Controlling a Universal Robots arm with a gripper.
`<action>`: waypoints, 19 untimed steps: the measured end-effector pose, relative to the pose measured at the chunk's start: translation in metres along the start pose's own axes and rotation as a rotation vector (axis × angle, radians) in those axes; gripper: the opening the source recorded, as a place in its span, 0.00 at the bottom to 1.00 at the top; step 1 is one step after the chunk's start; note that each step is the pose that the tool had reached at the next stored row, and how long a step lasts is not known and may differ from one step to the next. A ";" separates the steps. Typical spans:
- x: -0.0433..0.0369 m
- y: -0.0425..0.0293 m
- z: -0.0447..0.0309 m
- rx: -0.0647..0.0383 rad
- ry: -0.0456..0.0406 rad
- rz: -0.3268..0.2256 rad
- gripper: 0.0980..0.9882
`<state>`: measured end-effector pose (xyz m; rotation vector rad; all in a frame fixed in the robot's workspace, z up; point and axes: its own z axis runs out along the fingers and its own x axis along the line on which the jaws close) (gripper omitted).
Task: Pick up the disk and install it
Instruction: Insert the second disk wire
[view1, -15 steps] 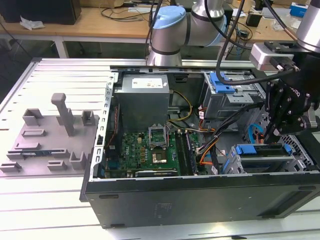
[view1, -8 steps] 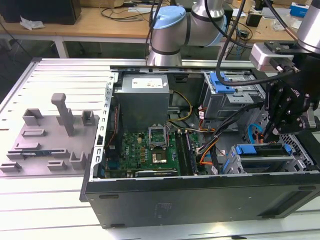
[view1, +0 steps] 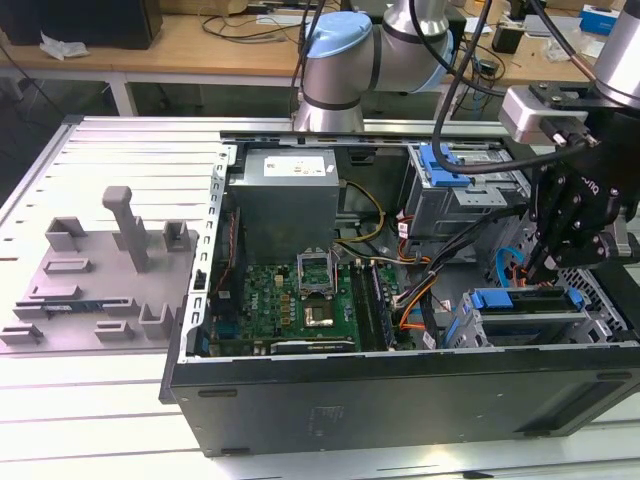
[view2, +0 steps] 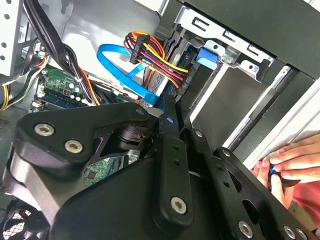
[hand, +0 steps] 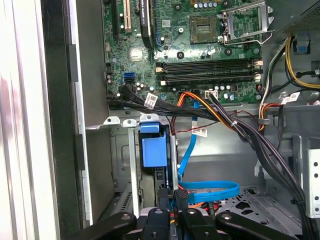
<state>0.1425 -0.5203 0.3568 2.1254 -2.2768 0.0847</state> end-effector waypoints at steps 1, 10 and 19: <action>0.0009 -0.0001 0.0001 0.000 0.0000 0.000 0.07; 0.0033 -0.0002 0.0037 0.000 -0.0001 0.000 0.07; 0.0034 -0.0014 0.0054 0.000 -0.0001 0.000 0.07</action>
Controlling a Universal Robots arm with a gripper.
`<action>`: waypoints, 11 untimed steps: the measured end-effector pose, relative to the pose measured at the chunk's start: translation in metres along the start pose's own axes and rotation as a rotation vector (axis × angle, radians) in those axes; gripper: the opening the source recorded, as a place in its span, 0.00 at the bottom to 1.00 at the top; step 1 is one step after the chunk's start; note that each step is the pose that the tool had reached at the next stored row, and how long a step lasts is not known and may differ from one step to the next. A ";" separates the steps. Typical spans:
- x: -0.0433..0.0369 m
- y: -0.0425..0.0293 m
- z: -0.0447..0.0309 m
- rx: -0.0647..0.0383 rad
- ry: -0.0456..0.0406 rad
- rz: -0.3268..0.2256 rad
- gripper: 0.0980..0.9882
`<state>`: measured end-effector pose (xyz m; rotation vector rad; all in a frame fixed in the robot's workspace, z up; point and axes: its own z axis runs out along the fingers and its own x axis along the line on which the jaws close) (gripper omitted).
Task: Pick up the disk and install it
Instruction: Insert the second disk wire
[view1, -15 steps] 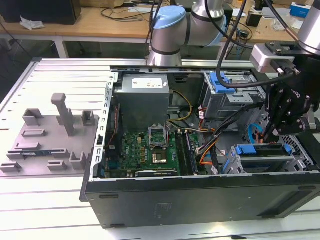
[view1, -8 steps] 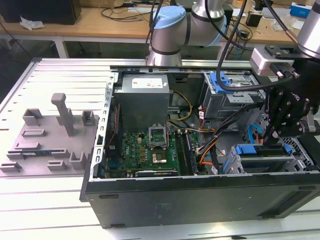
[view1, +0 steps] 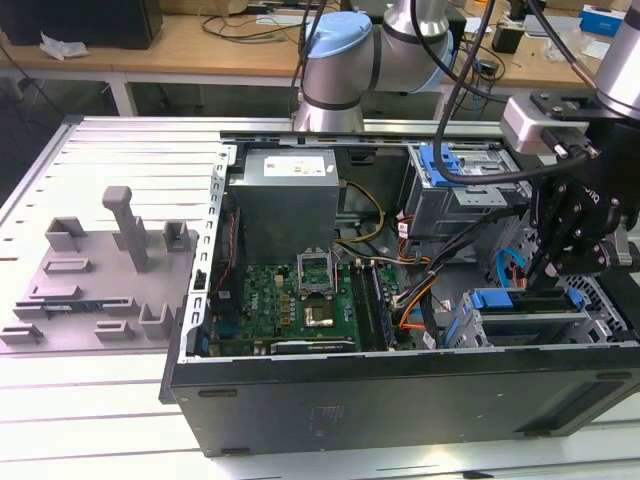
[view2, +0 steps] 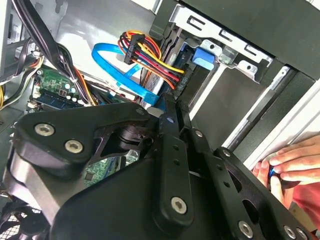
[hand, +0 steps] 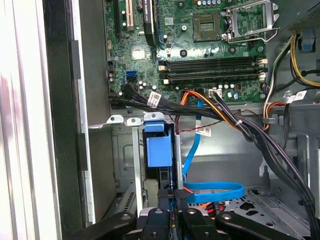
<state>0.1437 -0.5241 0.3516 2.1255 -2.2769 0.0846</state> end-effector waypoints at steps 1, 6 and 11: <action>0.0000 -0.0001 0.0002 0.000 0.0000 0.000 0.07; -0.0001 -0.0003 0.0015 0.000 0.0000 0.000 0.07; -0.0002 -0.0003 0.0029 0.000 0.0000 -0.001 0.07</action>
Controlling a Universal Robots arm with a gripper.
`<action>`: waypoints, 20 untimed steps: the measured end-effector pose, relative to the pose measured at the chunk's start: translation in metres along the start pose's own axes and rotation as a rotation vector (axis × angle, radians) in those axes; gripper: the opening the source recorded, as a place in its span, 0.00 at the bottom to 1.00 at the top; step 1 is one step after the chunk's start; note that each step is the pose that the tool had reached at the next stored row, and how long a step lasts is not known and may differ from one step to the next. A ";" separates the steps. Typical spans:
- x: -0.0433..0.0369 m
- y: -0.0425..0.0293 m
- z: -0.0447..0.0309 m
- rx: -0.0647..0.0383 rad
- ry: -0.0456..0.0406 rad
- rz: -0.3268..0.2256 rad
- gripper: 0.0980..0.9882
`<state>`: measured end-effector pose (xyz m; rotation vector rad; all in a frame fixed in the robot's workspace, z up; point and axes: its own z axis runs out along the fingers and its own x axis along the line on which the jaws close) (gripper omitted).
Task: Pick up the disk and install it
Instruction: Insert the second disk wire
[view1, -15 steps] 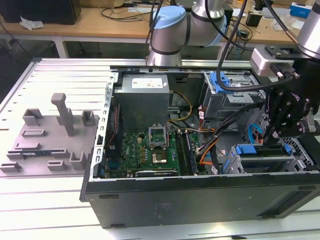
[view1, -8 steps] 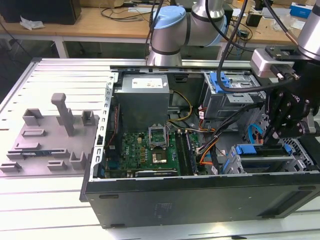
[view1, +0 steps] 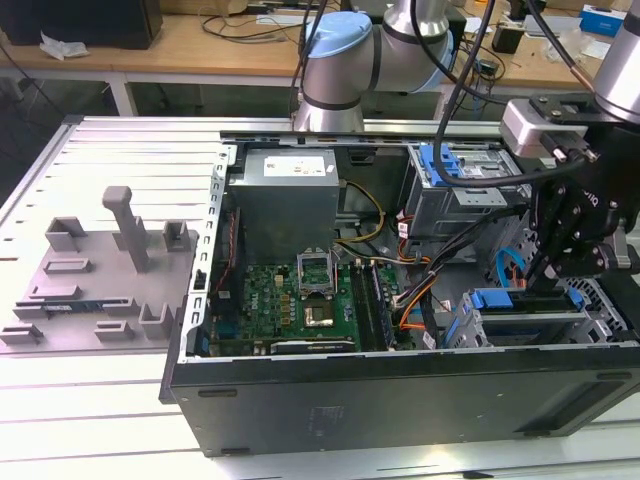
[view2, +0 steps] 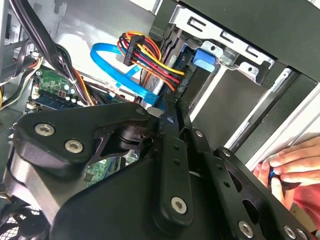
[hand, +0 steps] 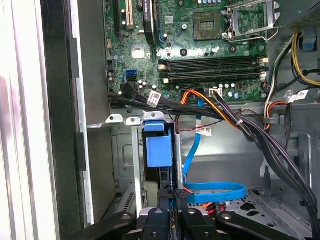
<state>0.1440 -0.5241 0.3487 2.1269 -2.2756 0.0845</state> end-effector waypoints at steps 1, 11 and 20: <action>0.0000 0.0000 0.0005 0.000 -0.0001 -0.001 0.07; -0.0002 0.0000 0.0036 0.000 0.0000 -0.007 0.07; -0.0005 0.0001 0.0091 0.001 0.0000 -0.025 0.07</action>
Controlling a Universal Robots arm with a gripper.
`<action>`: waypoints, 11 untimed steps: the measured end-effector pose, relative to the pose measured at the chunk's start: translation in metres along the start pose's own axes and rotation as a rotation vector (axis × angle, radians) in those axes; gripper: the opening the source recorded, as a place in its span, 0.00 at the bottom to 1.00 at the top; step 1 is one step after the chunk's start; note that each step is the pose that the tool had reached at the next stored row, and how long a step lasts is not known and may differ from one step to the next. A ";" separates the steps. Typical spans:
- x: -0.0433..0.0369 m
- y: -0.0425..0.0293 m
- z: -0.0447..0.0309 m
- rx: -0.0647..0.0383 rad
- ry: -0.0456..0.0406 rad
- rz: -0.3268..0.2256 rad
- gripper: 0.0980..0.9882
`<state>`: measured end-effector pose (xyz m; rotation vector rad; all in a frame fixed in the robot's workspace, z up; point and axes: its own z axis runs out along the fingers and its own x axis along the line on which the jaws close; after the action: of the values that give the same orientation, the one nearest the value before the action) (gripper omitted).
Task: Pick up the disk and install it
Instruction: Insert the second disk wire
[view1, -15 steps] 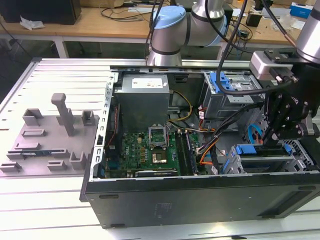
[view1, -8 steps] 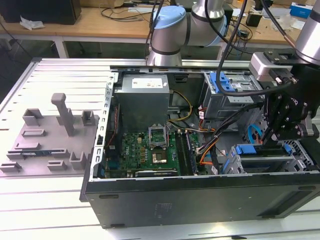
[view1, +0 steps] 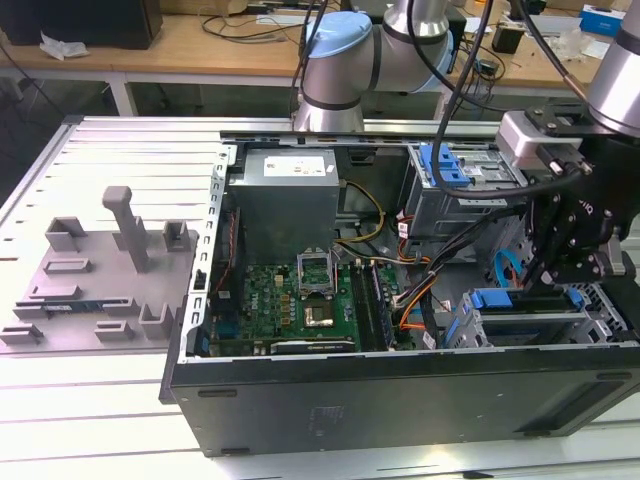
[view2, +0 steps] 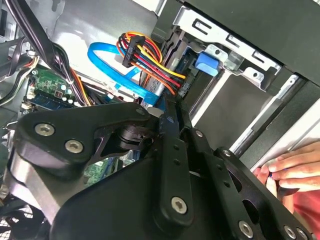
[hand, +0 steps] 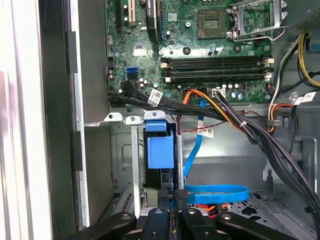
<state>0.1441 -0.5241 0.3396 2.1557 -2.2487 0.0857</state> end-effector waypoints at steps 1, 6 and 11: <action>0.0000 0.0000 0.0002 0.000 0.0000 -0.001 0.07; 0.0004 -0.0001 -0.0063 0.000 -0.0018 -0.003 0.35; -0.0014 -0.0005 -0.0288 0.000 -0.0009 -0.003 0.43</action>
<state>0.1441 -0.5210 0.3683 2.1597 -2.2458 0.0850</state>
